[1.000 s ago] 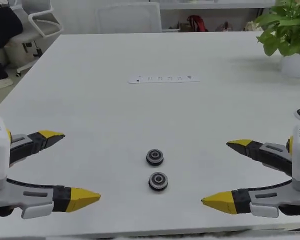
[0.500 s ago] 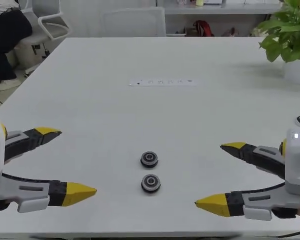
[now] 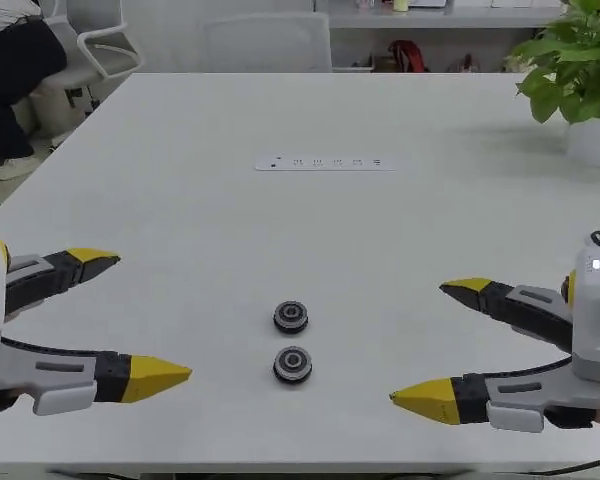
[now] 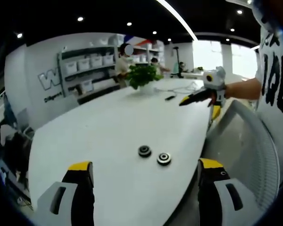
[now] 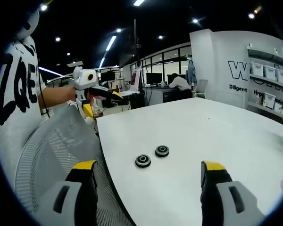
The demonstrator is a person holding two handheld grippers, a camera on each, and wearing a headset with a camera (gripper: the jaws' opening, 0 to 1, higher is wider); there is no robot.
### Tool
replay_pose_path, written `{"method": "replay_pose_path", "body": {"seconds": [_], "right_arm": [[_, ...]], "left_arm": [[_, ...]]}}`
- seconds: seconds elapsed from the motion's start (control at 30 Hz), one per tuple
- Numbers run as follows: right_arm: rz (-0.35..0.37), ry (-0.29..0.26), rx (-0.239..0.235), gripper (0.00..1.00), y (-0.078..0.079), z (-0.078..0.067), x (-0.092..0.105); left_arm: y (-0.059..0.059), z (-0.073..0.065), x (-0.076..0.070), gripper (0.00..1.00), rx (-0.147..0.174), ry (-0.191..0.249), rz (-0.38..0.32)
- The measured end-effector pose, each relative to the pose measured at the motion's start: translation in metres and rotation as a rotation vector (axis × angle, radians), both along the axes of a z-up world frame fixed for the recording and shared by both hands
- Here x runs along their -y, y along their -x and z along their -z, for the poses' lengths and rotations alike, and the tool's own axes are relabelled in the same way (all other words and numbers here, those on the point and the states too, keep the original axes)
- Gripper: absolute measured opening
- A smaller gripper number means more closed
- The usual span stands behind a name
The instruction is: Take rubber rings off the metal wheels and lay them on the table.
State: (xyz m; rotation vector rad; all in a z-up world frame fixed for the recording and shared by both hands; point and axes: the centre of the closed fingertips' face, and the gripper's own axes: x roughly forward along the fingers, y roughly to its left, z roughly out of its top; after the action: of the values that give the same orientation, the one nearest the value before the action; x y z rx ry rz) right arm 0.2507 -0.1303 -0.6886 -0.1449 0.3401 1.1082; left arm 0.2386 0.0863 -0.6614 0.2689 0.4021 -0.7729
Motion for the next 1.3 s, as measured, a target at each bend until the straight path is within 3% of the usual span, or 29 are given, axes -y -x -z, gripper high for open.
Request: {"method": "replay_pose_path", "body": {"seconds": [0.33, 0.6, 1.13, 1.3], "right_arm": [[0.011, 0.009, 0.006, 0.87, -0.003, 0.004, -0.015], [0.038, 0.018, 0.01, 0.87, -0.002, 0.001, -0.015], [0.055, 0.009, 0.031, 0.82, -0.005, -0.005, -0.013], [0.042, 0.014, 0.032, 0.81, -0.009, -0.006, -0.015]], "left_arm": [[-0.001, 0.003, -0.011, 0.92, -0.013, -0.02, 0.046], [-0.005, 0.005, -0.012, 0.91, -0.017, 0.004, 0.078], [-0.012, -0.004, -0.001, 0.86, -0.003, 0.038, 0.123], [-0.011, -0.002, 0.002, 0.84, -0.015, 0.034, 0.141]]}}
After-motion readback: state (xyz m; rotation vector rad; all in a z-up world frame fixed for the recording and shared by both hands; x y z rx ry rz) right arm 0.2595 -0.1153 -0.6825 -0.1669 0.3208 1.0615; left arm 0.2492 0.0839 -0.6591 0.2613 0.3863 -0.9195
